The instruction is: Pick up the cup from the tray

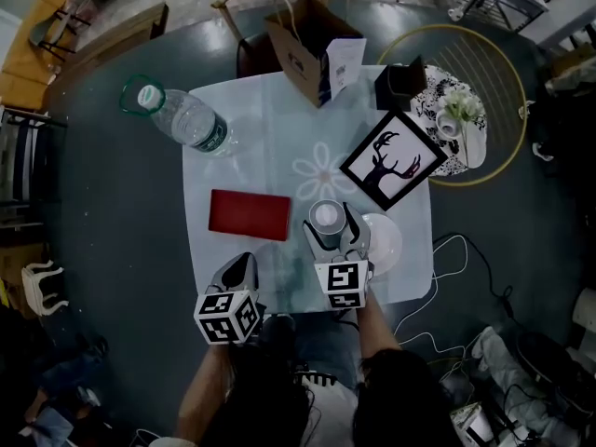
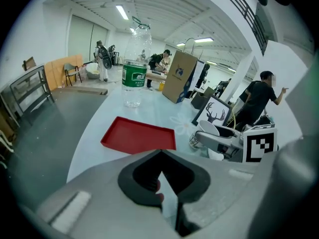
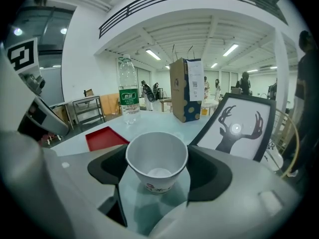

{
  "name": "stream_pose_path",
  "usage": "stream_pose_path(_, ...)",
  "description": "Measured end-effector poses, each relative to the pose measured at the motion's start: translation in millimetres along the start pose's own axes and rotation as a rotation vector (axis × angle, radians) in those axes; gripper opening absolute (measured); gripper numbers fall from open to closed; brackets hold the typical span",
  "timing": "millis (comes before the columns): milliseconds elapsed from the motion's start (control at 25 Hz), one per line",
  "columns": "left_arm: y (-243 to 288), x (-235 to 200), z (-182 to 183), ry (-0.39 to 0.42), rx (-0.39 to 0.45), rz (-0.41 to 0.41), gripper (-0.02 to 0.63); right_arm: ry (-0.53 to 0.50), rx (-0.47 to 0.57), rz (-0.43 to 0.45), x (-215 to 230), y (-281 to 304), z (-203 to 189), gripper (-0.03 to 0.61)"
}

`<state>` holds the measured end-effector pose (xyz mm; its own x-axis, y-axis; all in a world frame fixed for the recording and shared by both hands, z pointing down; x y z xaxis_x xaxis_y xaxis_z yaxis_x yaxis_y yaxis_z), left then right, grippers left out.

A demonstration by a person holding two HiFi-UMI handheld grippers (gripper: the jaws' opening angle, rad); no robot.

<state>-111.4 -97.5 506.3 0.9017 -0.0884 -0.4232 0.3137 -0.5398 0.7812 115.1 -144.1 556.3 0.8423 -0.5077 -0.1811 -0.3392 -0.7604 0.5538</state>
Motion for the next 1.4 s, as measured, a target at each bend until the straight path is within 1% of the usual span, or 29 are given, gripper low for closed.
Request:
stream_pose_path(120,-5.1,-5.7,-0.7,-0.013,-0.004,0.02,0.0,-0.002,0.001,0.0,-0.4,0.5,-1.7,0.394)
stream_pose_path(280,-8.4,-18.2,-4.8,-0.052,0.017,0.063,0.0,-0.031,-0.005,-0.011,-1.7,-2.4,0.2,0.403)
stream_pose_path(320,-8.5,-20.9,-6.0,-0.062,0.02,0.066,0.0,-0.018,0.006,-0.009,-1.5,-3.0,1.4,0.405)
stream_pose_path(440,-9.0,-23.3,-6.5,-0.075,0.02,0.066,0.0,0.039,0.022,-0.003,1.2,-2.9,3.6,0.464)
stream_pose_path(480,-9.8,-23.1,-6.6,-0.074,0.019,0.066,0.0,0.044,0.024,-0.004,1.9,-3.4,4.9,0.471)
stream_pose_path(680,-13.9,-24.0,-8.7,-0.076,0.025,0.064,0.0,0.026,0.046,-0.013,4.7,-10.6,14.0,0.472)
stream_pose_path(800,-18.1,-21.8,-6.4,-0.078,0.042,0.054,0.0,0.021,0.073,-0.022,7.2,-20.9,25.0,0.473)
stream_pose_path(920,-22.8,-20.6,-6.3,-0.069,0.063,0.027,0.0,-0.01,0.086,-0.029,6.3,-36.1,38.6,0.477)
stream_pose_path(1000,-25.8,-18.4,-4.9,-0.062,0.078,0.009,0.0,0.025,0.101,-0.037,6.4,-45.0,43.8,0.477)
stream_pose_path(1080,-30.6,-14.7,-3.7,-0.056,0.093,-0.005,0.0,0.062,0.104,-0.065,7.9,-52.5,44.5,0.477)
stream_pose_path(1200,-38.5,-9.9,-3.7,-0.05,0.115,-0.02,0.0,0.061,0.096,-0.112,9.2,-62.8,46.0,0.477)
stream_pose_path(1320,-47.4,-4.3,-5.9,-0.076,0.149,-0.042,0.0,0.066,0.103,-0.122,8.8,-76.5,48.2,0.475)
stream_pose_path(1400,-53.0,1.1,-8.5,-0.07,0.168,-0.06,0.0,0.056,0.106,-0.12,7.6,-86.0,50.0,0.466)
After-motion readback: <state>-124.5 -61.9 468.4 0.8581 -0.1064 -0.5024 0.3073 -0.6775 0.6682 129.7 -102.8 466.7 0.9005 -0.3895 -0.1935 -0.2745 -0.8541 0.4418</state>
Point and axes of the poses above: the fingertips, and each gripper's own axes: y forward along the fingers, x to its right, z out of its top, the point moved 10 cm from there along -y, backward along the fingers, and after that the axes turned 15 degrees about -y, right-handed, at the moved point
